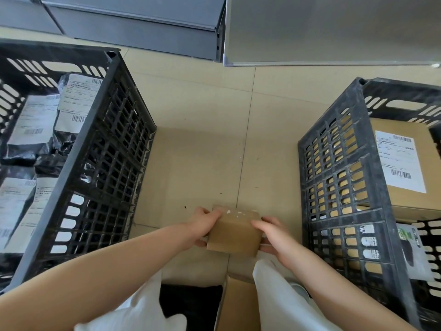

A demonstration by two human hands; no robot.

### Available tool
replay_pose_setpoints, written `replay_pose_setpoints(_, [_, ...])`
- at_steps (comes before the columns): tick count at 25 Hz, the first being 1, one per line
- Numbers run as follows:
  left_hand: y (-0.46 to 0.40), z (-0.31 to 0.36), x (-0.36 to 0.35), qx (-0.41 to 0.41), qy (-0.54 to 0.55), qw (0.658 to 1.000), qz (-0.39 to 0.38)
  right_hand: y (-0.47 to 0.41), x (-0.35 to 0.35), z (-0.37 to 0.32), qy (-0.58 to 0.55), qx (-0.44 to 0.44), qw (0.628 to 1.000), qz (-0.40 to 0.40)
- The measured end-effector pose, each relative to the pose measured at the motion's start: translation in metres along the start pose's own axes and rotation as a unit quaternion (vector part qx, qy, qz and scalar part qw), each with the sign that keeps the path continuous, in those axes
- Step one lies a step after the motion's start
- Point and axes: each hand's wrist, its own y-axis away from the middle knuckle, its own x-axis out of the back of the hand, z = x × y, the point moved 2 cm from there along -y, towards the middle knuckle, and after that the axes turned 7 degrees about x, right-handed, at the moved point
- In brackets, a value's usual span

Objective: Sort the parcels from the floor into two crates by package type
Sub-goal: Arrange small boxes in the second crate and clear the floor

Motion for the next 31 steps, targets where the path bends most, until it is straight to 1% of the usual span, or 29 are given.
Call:
replay_pose_setpoints(2, [0.005, 0.007, 0.006, -0.014, 0.019, 1.0, -0.02, 0.002, -0.002, -0.009, -0.018, 0.028, 0.999, 0.007])
replay_pose_setpoints(4, [0.011, 0.016, 0.013, -0.047, 0.025, 0.998, -0.045, 0.004, -0.005, -0.018, -0.058, 0.044, 0.997, 0.028])
replay_pose_setpoints(7, [0.027, 0.033, 0.023, -0.132, 0.038, 0.989, -0.06, 0.006, -0.005, -0.032, -0.167, 0.057, 0.983, 0.053])
replay_pose_setpoints(9, [0.032, 0.039, 0.027, -0.177, 0.034, 0.982, -0.05, 0.002, -0.002, -0.039, -0.218, 0.064, 0.971, 0.072])
replay_pose_setpoints(12, [0.034, 0.043, 0.028, -0.213, 0.048, 0.976, -0.017, -0.003, -0.003, -0.046, -0.184, 0.097, 0.976, 0.062])
replay_pose_setpoints(15, [0.035, 0.046, 0.031, -0.238, 0.071, 0.968, 0.029, -0.001, -0.01, -0.045, -0.173, 0.103, 0.98, 0.01])
replay_pose_setpoints(17, [0.034, 0.045, 0.032, -0.256, 0.086, 0.962, 0.024, -0.002, -0.014, -0.04, -0.17, 0.105, 0.98, -0.014])
replay_pose_setpoints(20, [0.03, 0.042, 0.036, -0.272, 0.1, 0.957, -0.002, -0.004, -0.017, -0.034, -0.176, 0.114, 0.977, -0.027])
replay_pose_setpoints(23, [0.032, 0.046, 0.043, -0.292, 0.118, 0.949, -0.005, 0.0, -0.019, -0.034, -0.198, 0.133, 0.969, -0.064])
replay_pose_setpoints(25, [0.033, 0.046, 0.046, -0.294, 0.123, 0.948, -0.008, 0.0, -0.016, -0.036, -0.213, 0.155, 0.963, -0.061])
replay_pose_setpoints(28, [0.03, 0.045, 0.049, -0.269, 0.107, 0.957, -0.014, -0.001, -0.008, -0.042, -0.241, 0.187, 0.951, -0.044])
replay_pose_setpoints(29, [0.029, 0.046, 0.051, -0.254, 0.097, 0.962, -0.026, 0.0, -0.006, -0.045, -0.252, 0.191, 0.948, -0.042])
replay_pose_setpoints(31, [0.031, 0.048, 0.056, -0.215, 0.089, 0.969, -0.079, 0.001, -0.002, -0.049, -0.263, 0.2, 0.943, -0.035])
